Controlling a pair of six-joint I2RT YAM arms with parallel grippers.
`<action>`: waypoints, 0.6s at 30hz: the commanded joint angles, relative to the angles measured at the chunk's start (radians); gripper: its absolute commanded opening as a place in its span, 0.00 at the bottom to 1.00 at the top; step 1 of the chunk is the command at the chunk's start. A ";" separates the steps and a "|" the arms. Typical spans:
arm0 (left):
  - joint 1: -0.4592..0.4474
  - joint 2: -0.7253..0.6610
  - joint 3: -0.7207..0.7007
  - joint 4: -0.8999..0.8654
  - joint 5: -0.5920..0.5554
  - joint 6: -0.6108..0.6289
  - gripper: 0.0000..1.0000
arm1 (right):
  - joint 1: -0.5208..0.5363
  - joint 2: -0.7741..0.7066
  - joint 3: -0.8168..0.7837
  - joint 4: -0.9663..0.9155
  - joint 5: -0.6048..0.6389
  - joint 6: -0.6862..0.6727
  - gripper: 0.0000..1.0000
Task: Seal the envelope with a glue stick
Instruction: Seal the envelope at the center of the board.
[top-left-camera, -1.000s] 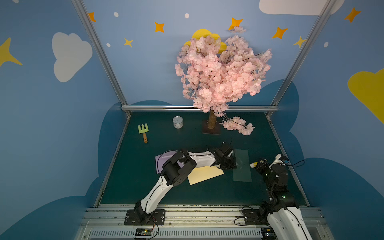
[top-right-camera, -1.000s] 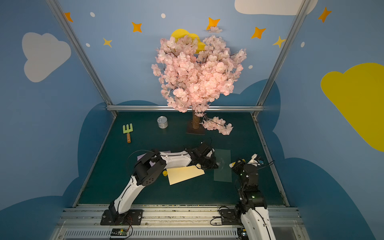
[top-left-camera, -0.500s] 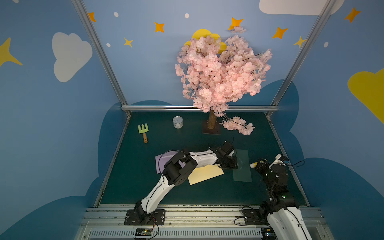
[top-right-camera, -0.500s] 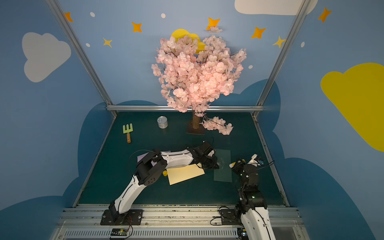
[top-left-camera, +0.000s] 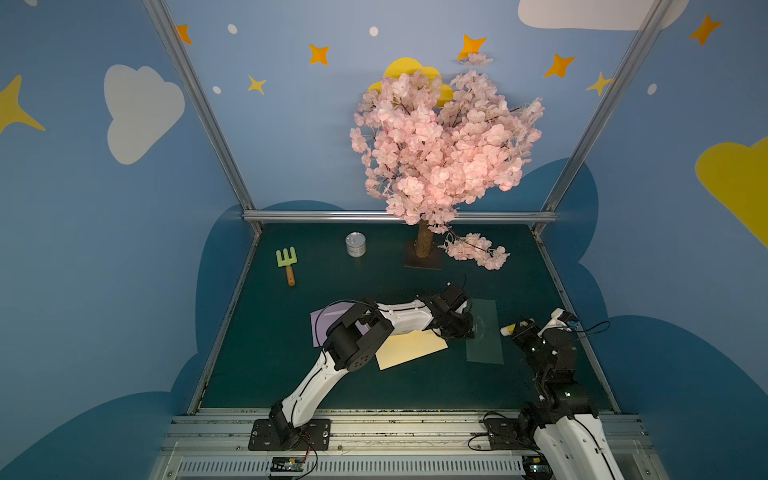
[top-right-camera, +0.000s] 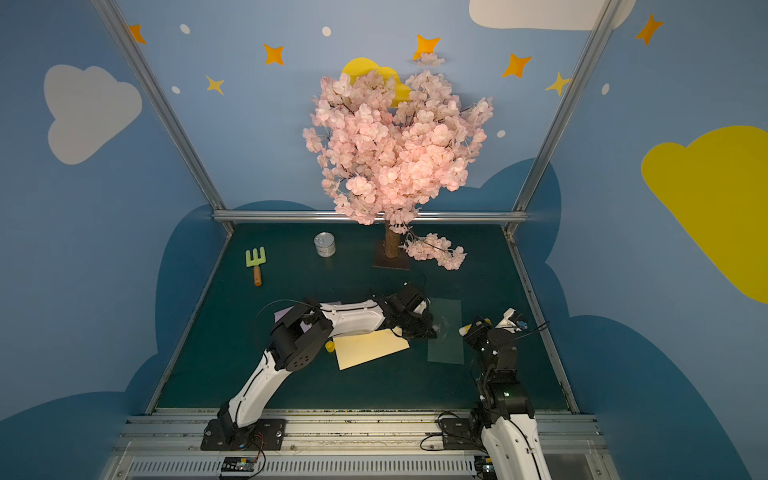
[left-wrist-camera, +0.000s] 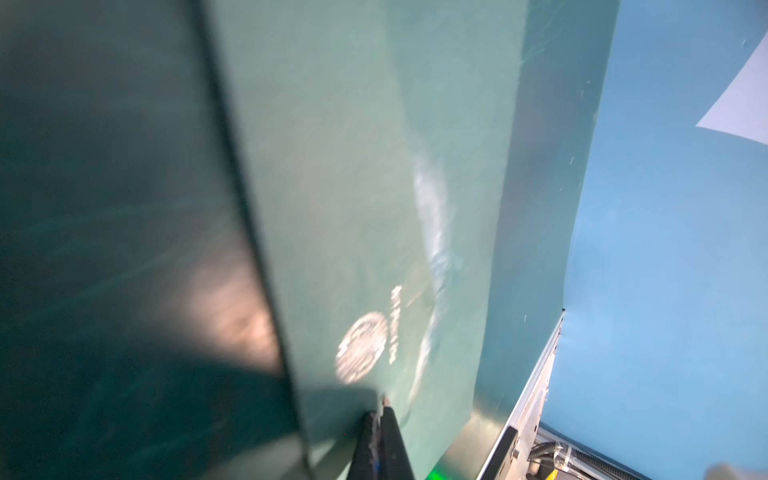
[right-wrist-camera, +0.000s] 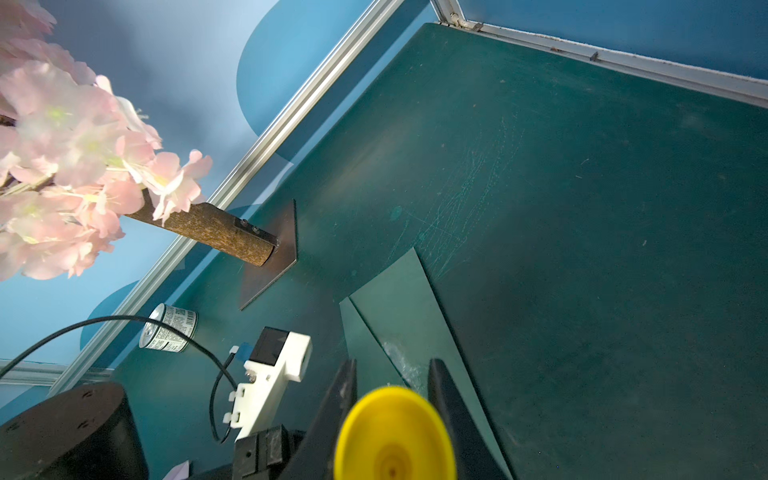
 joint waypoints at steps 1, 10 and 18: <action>0.028 -0.003 -0.049 -0.104 -0.034 0.015 0.16 | -0.002 -0.009 -0.002 -0.002 -0.006 -0.007 0.00; 0.059 -0.097 -0.040 -0.033 0.024 -0.006 0.31 | -0.003 -0.008 0.014 -0.002 -0.027 -0.023 0.00; 0.093 -0.341 -0.168 -0.169 -0.101 0.137 0.53 | 0.002 0.043 0.015 0.071 -0.151 -0.046 0.00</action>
